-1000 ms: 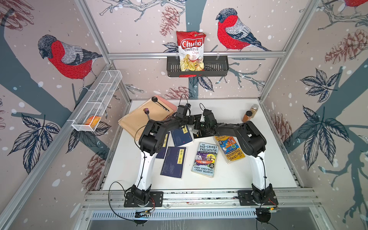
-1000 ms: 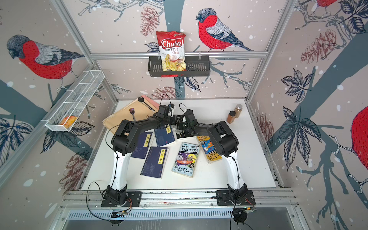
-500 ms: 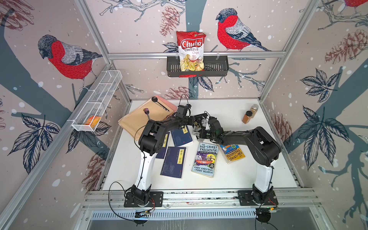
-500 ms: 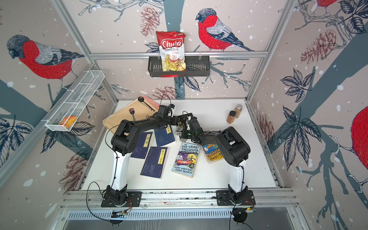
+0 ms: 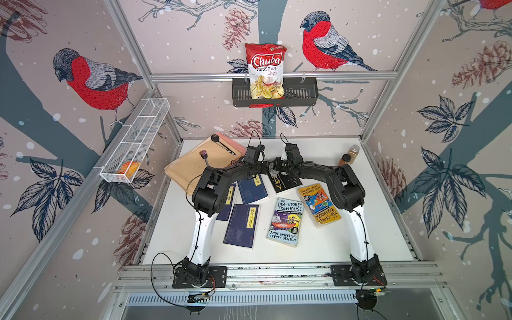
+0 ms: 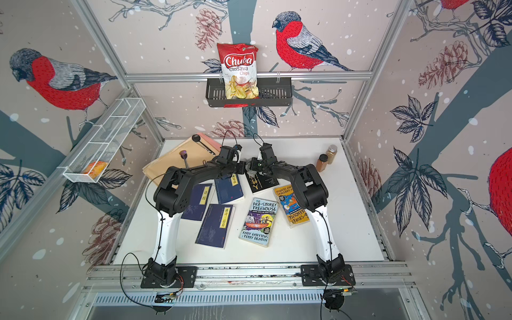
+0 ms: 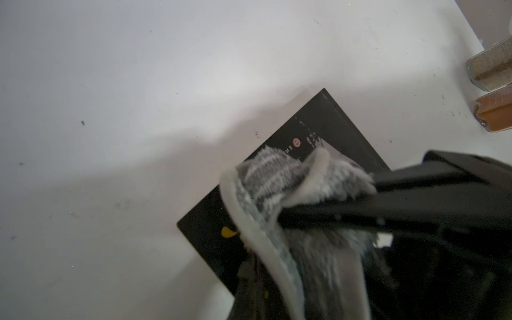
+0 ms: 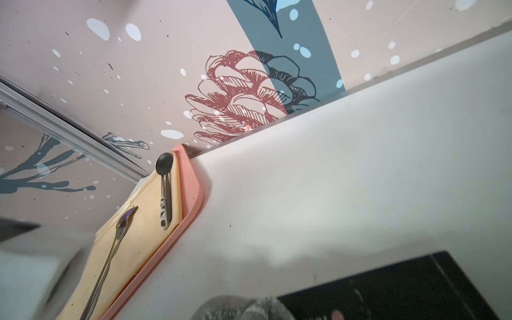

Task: Wipe the cover of the book
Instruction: Wipe the dirt from the cover of the book.

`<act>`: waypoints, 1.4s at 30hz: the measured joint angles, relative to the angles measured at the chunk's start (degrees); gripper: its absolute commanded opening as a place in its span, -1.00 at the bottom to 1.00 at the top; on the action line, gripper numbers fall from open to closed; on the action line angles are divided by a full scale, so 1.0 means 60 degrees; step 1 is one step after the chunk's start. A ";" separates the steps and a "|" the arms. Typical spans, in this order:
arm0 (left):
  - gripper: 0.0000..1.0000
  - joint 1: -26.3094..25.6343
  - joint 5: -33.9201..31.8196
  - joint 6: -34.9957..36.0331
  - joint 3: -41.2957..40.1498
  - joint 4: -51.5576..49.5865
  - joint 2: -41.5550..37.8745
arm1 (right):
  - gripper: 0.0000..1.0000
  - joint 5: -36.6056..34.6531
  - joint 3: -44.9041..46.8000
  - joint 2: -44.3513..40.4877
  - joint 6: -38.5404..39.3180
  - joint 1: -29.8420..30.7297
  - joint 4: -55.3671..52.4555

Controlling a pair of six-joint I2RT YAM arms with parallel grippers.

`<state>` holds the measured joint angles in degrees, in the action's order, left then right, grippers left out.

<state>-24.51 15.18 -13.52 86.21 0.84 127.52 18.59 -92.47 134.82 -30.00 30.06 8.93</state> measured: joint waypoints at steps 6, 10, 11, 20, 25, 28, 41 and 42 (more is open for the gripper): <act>-0.94 0.0000 0.0047 0.0040 -0.0124 -0.0572 -0.0299 | -0.92 0.0000 -0.0557 0.0382 0.0018 0.0033 -0.0062; -0.94 0.0000 0.0073 0.0044 -0.0120 -0.0710 -0.0324 | -0.92 -0.0011 -0.0648 0.0441 0.0051 0.0051 -0.0051; -0.93 0.0000 0.0073 0.0044 -0.0109 -0.0725 -0.0324 | -0.91 -0.0040 -0.0583 0.0401 0.0066 0.0062 -0.0022; -0.93 0.0000 0.0178 -0.0007 0.0087 -0.1093 -0.0331 | -0.91 -0.0124 0.1552 -0.1115 0.0430 -0.0007 0.0138; -0.79 0.0073 0.0095 -0.0051 0.0718 -0.1348 0.0000 | -0.90 -0.0058 0.2269 -0.1818 0.0739 -0.0106 -0.0299; -0.65 0.0149 0.0069 -0.0226 0.1067 -0.1461 0.0233 | -0.90 -0.0062 0.2302 -0.1865 0.0841 -0.0109 -0.0441; -0.59 0.0302 0.0270 -0.0601 0.1767 -0.1464 0.0809 | -0.92 -0.0386 0.2521 -0.1865 0.1002 0.0040 -0.0178; -0.59 0.0310 0.0328 -0.0729 0.1821 -0.1439 0.0863 | -0.92 -0.0382 0.2477 -0.1825 0.1002 0.0047 -0.0182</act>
<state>-22.65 17.15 -17.89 97.14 -7.79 132.70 16.29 -77.60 123.87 -23.99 30.35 7.84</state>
